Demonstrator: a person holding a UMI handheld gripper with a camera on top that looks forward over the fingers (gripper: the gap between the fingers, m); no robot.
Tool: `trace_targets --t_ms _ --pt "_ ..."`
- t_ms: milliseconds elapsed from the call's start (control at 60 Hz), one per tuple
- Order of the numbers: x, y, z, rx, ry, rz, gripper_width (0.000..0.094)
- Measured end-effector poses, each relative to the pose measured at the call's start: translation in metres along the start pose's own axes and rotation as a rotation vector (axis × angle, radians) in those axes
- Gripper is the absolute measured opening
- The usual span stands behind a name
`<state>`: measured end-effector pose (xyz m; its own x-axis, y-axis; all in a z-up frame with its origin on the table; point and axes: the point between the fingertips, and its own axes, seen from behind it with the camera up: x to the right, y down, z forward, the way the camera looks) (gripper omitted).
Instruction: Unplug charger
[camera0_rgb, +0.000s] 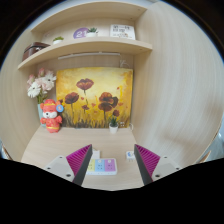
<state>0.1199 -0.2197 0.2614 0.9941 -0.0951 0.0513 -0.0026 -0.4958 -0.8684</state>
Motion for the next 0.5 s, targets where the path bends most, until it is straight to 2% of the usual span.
trace_targets --t_ms 200,500 --pt "-0.092 0.028 -0.1 -0.014 -0.083 -0.008 0.0845" --pt "-0.179 0.045 -0.171 0.0 -0.2 -0.064 0.0846"
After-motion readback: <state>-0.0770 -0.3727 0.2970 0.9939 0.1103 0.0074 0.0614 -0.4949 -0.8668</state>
